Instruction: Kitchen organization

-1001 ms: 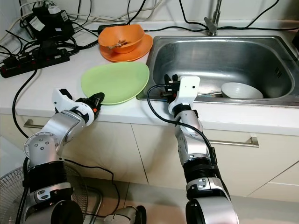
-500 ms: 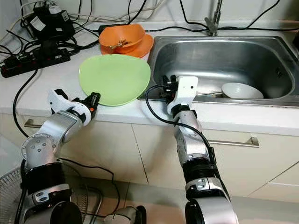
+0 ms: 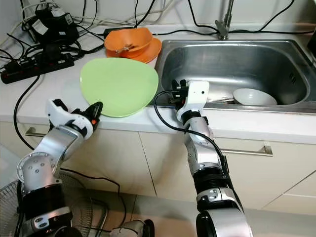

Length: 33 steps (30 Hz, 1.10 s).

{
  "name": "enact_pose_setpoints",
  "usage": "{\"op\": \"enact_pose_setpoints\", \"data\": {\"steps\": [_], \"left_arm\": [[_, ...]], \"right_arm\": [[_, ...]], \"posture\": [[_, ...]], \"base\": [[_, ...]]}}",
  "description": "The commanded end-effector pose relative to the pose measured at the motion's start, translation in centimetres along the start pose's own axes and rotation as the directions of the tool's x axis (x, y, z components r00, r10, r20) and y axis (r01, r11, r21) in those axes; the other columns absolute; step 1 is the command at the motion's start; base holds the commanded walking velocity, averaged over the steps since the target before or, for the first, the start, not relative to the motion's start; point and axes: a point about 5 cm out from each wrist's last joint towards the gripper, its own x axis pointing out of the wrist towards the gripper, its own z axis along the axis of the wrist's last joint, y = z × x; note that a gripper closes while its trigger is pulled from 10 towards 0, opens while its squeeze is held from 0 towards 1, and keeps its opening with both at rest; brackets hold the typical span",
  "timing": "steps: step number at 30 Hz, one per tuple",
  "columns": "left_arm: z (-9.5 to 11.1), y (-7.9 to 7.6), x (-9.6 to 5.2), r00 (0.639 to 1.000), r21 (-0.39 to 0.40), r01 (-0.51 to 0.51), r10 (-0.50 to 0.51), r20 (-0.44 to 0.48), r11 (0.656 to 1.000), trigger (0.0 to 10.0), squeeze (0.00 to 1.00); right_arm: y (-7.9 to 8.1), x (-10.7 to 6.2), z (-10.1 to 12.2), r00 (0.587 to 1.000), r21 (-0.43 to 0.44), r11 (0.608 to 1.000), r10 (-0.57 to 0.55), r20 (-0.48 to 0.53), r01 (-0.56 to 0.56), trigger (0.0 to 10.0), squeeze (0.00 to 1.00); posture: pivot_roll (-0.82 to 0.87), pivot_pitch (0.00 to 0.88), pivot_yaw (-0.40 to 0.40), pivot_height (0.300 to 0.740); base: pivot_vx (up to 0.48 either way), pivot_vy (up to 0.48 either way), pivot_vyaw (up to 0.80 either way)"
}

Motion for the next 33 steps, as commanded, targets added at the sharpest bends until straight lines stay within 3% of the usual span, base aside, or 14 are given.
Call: {"op": "enact_pose_setpoints", "data": {"steps": [1,2,6,9,11,22,29,30,31,32,33], "left_arm": [[-0.5,1.3,-0.1,0.999,0.064,-0.048,0.049,-0.012,0.997,0.0,0.0],[-0.6,1.3,-0.1,0.999,0.079,-0.037,0.038,-0.013,0.996,9.7,0.0],[-1.0,0.8,-0.2,0.999,0.088,0.034,-0.034,0.0,0.996,10.0,0.0],[-0.4,-1.4,-0.6,0.985,0.208,0.134,-0.153,0.078,0.969,10.0,0.0],[-0.1,-2.3,-0.8,0.972,0.206,0.182,-0.207,0.108,0.961,10.0,0.0],[0.6,-4.5,-1.7,0.92,0.292,0.284,-0.346,0.186,0.913,10.0,0.0],[0.8,-6.5,-2.0,0.876,0.398,0.342,-0.442,0.194,0.851,10.0,0.0],[0.7,-7.2,-1.9,0.858,0.461,0.362,-0.483,0.176,0.81,10.0,0.0],[0.7,-7.2,-1.9,0.858,0.461,0.362,-0.483,0.176,0.81,10.0,0.0],[0.7,-7.9,-1.8,0.842,0.498,0.378,-0.514,0.166,0.78,10.0,0.0],[0.8,-8.2,-1.8,0.834,0.502,0.387,-0.525,0.166,0.773,10.0,0.0]], "right_arm": [[0.5,0.0,0.0,1.0,-0.002,1.0,0.019,-0.001,-0.019,10.0,0.0],[0.5,0.0,-0.1,1.0,-0.002,1.0,0.023,-0.002,-0.023,10.0,0.0],[0.8,0.2,0.0,0.999,0.0,0.999,0.032,0.001,-0.032,10.0,0.0],[0.6,0.2,0.2,1.0,0.001,1.0,0.027,0.01,-0.027,10.0,0.0],[0.4,0.2,0.2,1.0,0.0,1.0,0.024,0.01,-0.024,10.0,0.0],[0.0,0.3,0.4,1.0,-0.001,1.0,0.009,0.014,-0.009,10.0,0.0],[-0.5,0.4,0.4,1.0,-0.009,1.0,-0.007,0.008,0.007,10.0,0.0],[-0.6,0.5,0.6,1.0,-0.006,1.0,-0.011,0.011,0.011,10.0,0.0],[-0.6,0.5,0.6,1.0,-0.006,1.0,-0.011,0.011,0.011,10.0,0.0],[-0.7,0.5,0.6,1.0,-0.007,1.0,-0.016,0.011,0.016,10.0,0.0],[-0.8,0.5,0.6,1.0,-0.007,1.0,-0.017,0.011,0.017,10.0,0.0]], "posture": [[0.17,0.017,0.123,0.74],[0.17,0.011,0.124,0.74],[0.17,0.004,0.124,0.74],[0.16,0.001,0.12,0.74],[0.16,0.001,0.119,0.74],[0.17,0.009,0.113,0.74],[0.17,0.012,0.108,0.74],[0.17,0.013,0.108,0.74],[0.17,0.013,0.108,0.74],[0.17,0.012,0.105,0.74],[0.17,0.012,0.103,0.74]], "base": [[0.0,0.0,0.0],[0.0,0.0,0.0],[0.0,0.0,0.0],[0.0,0.0,0.0],[0.0,0.0,0.0],[0.0,0.0,0.0],[0.0,0.0,0.0],[0.0,0.0,0.0],[0.0,0.0,0.0],[0.0,0.0,0.0],[0.0,0.0,0.0]]}}
